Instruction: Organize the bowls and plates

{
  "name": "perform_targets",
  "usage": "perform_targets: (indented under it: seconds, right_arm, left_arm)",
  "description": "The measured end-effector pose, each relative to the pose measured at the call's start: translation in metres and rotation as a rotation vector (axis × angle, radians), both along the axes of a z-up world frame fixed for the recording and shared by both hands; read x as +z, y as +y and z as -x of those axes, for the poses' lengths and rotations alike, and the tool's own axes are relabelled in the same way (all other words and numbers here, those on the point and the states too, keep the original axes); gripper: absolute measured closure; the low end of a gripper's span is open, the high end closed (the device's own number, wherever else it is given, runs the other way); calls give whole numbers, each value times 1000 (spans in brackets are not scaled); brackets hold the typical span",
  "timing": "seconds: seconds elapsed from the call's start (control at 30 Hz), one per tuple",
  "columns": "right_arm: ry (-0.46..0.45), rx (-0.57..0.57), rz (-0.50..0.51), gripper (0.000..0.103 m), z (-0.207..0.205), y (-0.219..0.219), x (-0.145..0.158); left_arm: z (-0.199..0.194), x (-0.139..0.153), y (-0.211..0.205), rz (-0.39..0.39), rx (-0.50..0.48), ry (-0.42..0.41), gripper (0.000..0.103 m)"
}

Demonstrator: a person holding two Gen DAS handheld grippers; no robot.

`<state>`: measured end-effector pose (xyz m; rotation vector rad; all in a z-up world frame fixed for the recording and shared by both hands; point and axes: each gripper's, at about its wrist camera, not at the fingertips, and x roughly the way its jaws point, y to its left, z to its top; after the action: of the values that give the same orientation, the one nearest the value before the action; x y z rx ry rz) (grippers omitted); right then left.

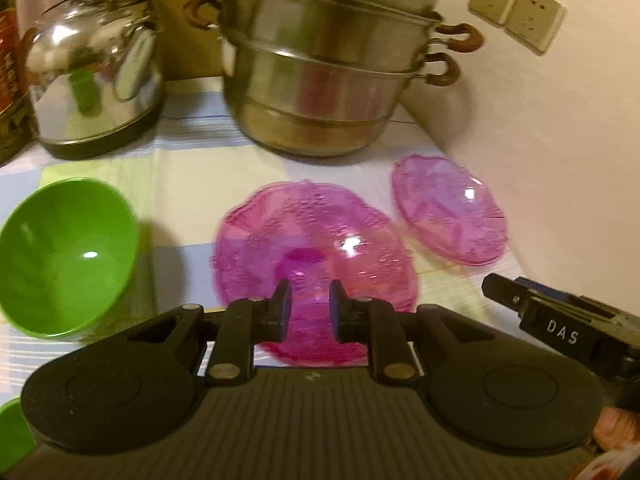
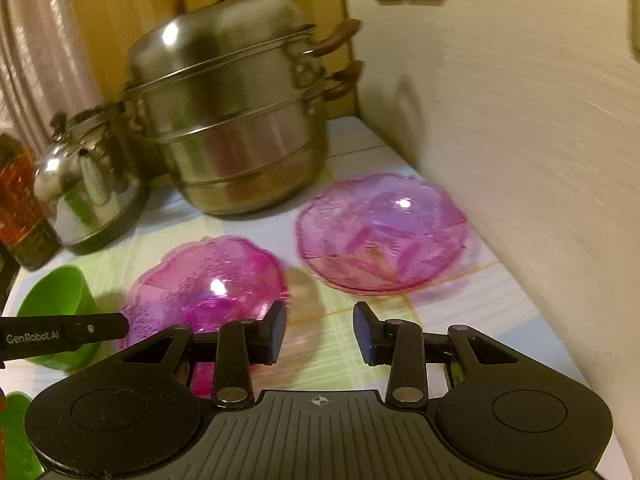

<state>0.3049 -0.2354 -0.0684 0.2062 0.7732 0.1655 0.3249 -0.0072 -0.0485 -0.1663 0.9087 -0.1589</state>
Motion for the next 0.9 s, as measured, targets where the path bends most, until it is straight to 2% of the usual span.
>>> perform_targets:
  seconds: [0.37,0.83,0.9]
  right_arm:
    - [17,-142,20,65,-3,-55,-7]
    - [37,-197,24,65,-34,-86,-31]
    - [40,-200,20,66,-36,-89,-34]
  left_arm:
    - [-18,7,-55,15,-107,-19,81]
    - [-61,-6,-93,-14,-163,-37,80]
    - [-68,-7,-96,-25,-169,-40,78]
